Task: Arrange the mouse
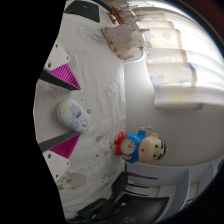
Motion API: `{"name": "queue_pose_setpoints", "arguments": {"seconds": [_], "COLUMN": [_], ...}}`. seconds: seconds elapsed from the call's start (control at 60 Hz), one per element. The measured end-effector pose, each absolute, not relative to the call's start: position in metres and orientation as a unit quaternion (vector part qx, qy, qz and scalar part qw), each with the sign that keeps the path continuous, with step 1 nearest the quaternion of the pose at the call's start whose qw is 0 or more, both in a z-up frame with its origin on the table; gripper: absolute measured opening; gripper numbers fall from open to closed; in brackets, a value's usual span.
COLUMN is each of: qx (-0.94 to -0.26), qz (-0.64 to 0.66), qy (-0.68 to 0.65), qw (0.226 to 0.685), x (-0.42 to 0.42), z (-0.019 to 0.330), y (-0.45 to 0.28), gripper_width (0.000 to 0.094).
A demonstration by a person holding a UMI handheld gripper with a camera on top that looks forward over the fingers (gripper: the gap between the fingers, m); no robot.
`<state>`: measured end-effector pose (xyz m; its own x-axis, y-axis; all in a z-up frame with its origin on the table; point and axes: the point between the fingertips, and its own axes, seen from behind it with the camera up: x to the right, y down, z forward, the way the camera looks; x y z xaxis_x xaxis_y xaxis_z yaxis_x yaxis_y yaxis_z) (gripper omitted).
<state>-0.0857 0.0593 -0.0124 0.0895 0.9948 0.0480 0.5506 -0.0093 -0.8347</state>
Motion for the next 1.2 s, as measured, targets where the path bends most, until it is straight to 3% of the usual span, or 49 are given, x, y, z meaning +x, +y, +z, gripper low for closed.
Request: {"name": "queue_pose_setpoints", "arguments": {"seconds": [0.283, 0.433, 0.483, 0.717, 0.817, 0.983, 1.2], "qx": [-0.634, -0.634, -0.637, -0.645, -0.64, -0.625, -0.6], "qz": [0.313, 0.308, 0.301, 0.284, 0.289, 0.32, 0.395], "qy": [-0.612, -0.615, -0.612, -0.611, -0.609, -0.604, -0.608], "qw": [0.354, 0.353, 0.359, 0.361, 0.368, 0.377, 0.337], "x": [-0.117, -0.121, -0.121, -0.121, -0.12, -0.118, -0.099], "z": [-0.013, -0.016, -0.016, -0.011, 0.019, 0.1, 0.174], "y": [0.051, 0.051, 0.057, 0.059, 0.054, 0.015, -0.125], "gripper_width": [0.0832, 0.0661, 0.047, 0.0401, 0.0398, 0.0399, 0.0398]}}
